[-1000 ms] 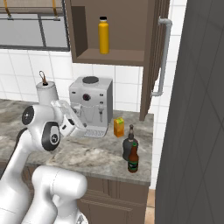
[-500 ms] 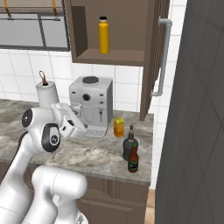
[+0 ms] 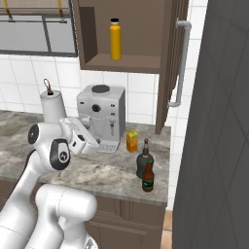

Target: Sort all alcoholic drinks to one cabinet, and non-alcoholic drinks to the other.

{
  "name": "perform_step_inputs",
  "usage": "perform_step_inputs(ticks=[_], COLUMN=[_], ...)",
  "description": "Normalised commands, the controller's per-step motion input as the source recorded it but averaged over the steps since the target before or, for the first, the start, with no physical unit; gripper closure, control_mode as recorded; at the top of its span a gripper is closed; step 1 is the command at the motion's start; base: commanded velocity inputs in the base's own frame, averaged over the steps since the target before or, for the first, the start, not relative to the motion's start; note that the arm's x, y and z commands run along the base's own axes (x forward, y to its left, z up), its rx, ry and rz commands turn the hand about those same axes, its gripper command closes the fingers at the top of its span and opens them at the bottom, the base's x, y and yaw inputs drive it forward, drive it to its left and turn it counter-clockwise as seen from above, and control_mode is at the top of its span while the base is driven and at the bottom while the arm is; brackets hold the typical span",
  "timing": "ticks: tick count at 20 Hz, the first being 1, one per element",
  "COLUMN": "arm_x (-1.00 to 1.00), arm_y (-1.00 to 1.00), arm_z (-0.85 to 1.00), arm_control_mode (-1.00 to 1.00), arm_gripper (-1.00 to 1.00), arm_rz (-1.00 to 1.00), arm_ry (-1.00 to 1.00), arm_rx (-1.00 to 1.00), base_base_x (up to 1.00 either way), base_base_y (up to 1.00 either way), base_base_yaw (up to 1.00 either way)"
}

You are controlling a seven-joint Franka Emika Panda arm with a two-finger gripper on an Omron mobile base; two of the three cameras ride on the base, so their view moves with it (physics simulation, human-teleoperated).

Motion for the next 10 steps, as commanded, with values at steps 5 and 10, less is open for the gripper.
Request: perform_step_inputs(ticks=[5, 10], arm_x=[0.17, 0.25], arm_y=[-0.13, -0.10], arm_z=[-0.14, -0.14], arm_control_mode=[-1.00, -1.00], arm_gripper=[-1.00, -1.00], arm_rz=[0.02, 0.10], arm_ry=[0.03, 0.04], arm_rx=[0.00, 0.02], base_base_x=[0.00, 0.00], base_base_y=[0.00, 0.00], base_base_yaw=[0.00, 0.00])
